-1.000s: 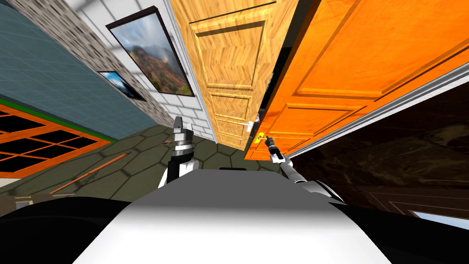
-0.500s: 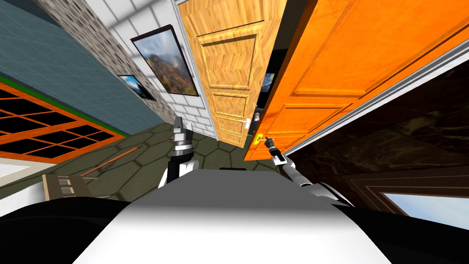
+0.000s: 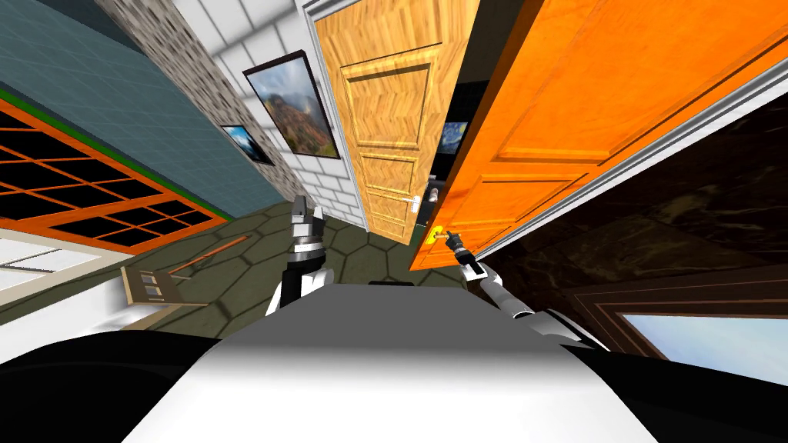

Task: Pull the door open

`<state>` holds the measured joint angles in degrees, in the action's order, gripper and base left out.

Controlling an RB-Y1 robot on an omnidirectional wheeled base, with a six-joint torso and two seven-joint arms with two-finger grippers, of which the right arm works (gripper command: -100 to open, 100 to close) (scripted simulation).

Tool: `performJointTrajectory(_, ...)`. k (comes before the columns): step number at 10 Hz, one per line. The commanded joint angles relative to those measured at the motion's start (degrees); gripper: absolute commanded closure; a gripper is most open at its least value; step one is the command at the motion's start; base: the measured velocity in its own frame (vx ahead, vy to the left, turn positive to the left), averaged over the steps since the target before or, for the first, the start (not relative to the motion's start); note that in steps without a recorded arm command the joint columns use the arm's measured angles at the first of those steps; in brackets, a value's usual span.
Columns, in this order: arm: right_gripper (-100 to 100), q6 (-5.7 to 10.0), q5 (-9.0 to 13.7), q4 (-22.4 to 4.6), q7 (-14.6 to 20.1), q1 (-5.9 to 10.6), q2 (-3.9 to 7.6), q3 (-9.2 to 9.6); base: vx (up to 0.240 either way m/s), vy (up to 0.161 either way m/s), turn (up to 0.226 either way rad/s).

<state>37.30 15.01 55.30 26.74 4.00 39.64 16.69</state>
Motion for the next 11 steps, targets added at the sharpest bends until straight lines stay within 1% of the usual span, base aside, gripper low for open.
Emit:
performJointTrajectory(1,100,1.59,-0.1,0.5,0.7,-0.99,0.64,1.32,-0.146,-0.074,0.057)
performJointTrajectory(2,100,2.90,0.0,0.9,1.5,-1.74,1.69,2.21,-0.138,-0.101,0.088)
performJointTrajectory(3,100,3.54,0.0,1.1,1.8,-2.11,2.21,2.65,-0.140,-0.101,0.093)
performJointTrajectory(5,100,5.77,0.1,1.9,3.1,-3.37,4.01,4.16,-0.174,-0.103,0.107)
performJointTrajectory(6,100,6.53,0.2,2.1,3.6,-3.79,4.63,4.68,-0.190,-0.102,0.070)
performJointTrajectory(7,100,6.97,0.2,2.3,3.8,-4.04,4.98,4.98,-0.158,-0.077,0.042)
performJointTrajectory(8,100,6.20,0.3,2.3,3.4,-3.75,4.94,4.25,-0.065,-0.035,-0.008)
performJointTrajectory(9,100,7.73,0.3,1.8,4.0,-4.32,5.69,5.01,-0.138,-0.085,0.132)
performJointTrajectory(10,100,8.19,0.3,1.7,4.1,-4.45,5.90,5.21,-0.190,-0.122,0.179)
performJointTrajectory(11,100,9.18,0.4,1.5,4.5,-4.72,6.38,5.66,-0.178,-0.112,0.186)
